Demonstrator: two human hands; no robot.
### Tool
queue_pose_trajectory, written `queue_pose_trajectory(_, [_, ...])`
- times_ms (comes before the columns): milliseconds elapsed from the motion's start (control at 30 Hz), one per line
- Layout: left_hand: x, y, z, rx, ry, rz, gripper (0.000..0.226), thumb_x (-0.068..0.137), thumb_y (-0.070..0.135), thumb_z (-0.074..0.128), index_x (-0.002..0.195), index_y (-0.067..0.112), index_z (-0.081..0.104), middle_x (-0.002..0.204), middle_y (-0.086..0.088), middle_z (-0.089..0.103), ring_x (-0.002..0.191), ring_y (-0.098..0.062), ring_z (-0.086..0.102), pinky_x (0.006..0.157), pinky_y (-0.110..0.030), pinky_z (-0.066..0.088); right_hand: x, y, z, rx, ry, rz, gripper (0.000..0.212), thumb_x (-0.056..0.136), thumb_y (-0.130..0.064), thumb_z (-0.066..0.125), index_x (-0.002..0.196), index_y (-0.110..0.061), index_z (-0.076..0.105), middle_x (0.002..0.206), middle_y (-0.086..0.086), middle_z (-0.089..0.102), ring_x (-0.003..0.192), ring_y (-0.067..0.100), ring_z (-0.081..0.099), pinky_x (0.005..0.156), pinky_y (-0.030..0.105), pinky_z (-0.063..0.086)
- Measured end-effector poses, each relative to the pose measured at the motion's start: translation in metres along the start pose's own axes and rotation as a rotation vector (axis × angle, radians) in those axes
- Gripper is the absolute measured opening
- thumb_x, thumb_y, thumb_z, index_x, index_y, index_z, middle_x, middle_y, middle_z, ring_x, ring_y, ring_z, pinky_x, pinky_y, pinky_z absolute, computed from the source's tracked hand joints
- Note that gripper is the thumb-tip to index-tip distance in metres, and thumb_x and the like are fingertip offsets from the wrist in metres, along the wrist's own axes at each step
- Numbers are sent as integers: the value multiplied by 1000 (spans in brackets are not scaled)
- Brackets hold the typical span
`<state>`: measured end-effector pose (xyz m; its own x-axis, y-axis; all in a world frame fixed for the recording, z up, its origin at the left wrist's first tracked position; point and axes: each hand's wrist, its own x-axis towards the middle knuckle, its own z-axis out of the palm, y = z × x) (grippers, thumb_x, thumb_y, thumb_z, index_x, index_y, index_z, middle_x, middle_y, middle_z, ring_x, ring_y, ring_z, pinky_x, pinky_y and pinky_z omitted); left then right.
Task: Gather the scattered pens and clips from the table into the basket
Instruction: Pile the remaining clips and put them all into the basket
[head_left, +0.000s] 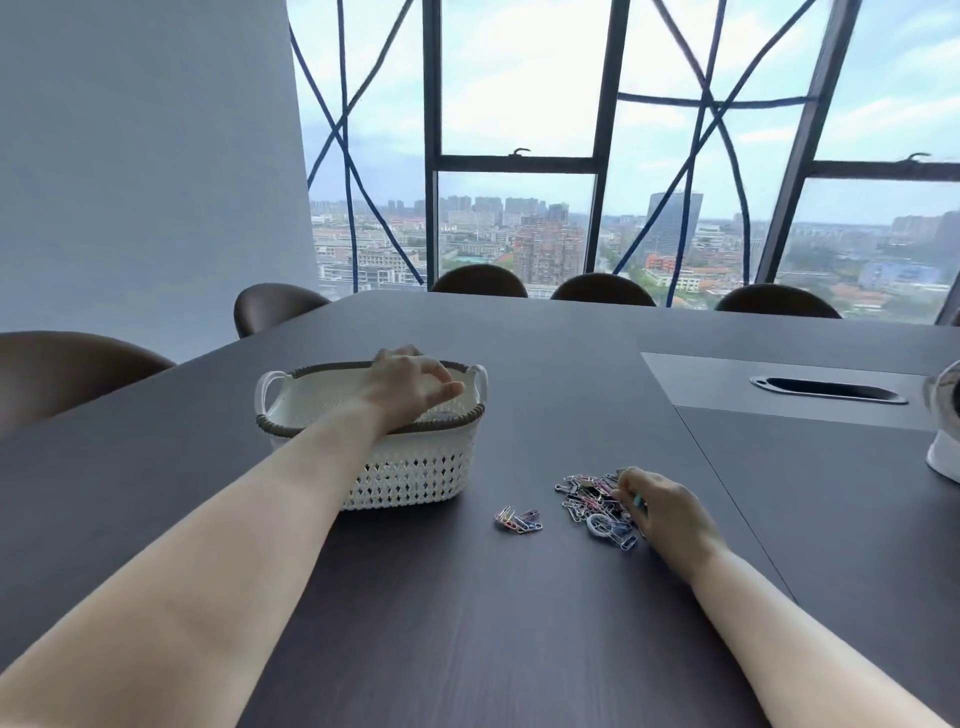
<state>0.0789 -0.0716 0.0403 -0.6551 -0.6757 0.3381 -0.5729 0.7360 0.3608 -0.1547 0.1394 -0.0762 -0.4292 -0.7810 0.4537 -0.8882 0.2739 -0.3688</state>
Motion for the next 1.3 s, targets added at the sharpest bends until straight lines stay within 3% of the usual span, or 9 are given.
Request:
queue_pose_trajectory(100, [-5,6,0,146,25,12,47,91,56,36,117,26,60,135,0,47,129,-27,30,104,-45,28,-1,0,1,0,6,0,14,88,-22,58,84,-9,57,74,-2,55,66,23,49,67,38,48])
queue_pose_trajectory(333, [-10,2,6,4,268,88,21,85,30,64,95,14,74,89,-4,75,76,-20,68,75,-33,54,-2,-2,1,-27,-27,14,17,91,-26,54,90,-9,57,87,6,64,75,27,59,70,35,47])
queue_pose_trajectory(467, [-15,6,4,112,302,152,34,95,33,44,99,11,70,95,-6,72,80,-25,67,69,-32,52,-1,0,3,-26,-3,2,18,90,-26,55,90,-8,58,85,6,64,73,29,59,69,35,47])
queue_pose_trajectory(567, [-39,-6,-4,237,369,187,59,91,52,25,75,14,66,67,1,60,65,-26,62,55,-27,40,-1,4,1,19,25,15,17,89,-24,57,85,-8,57,76,4,59,65,26,52,65,38,47])
queue_pose_trajectory(667, [-69,-41,-5,398,419,167,71,88,62,16,62,15,62,60,0,61,61,-28,62,67,-36,42,3,-3,-6,105,84,56,16,87,-22,61,80,-7,57,72,2,58,63,26,52,60,32,41])
queue_pose_trajectory(833, [-90,-70,12,440,320,-1,79,86,68,10,87,10,62,85,-12,64,84,-36,60,81,-49,42,31,-99,-16,329,251,-98,15,86,-14,62,80,-1,60,60,-7,49,55,2,48,54,12,33])
queue_pose_trajectory(1000, [-88,-76,17,368,405,53,43,80,51,38,85,12,55,77,-6,62,73,-34,59,83,-39,27,75,-216,-12,488,271,-344,16,89,-18,58,88,-2,60,73,-3,54,58,5,43,54,9,37])
queue_pose_trajectory(1167, [-92,-79,6,298,404,139,20,78,38,42,81,20,50,71,2,63,64,-26,60,74,-30,25,108,-219,27,346,32,-109,14,93,-28,47,99,-19,56,104,5,65,93,31,59,81,41,49])
queue_pose_trajectory(1300, [-90,-78,2,256,352,119,16,84,27,53,90,14,60,87,-1,65,85,-30,61,83,-31,22,110,-214,27,185,-129,-89,29,85,-43,56,100,-20,65,129,7,53,118,25,47,106,43,33])
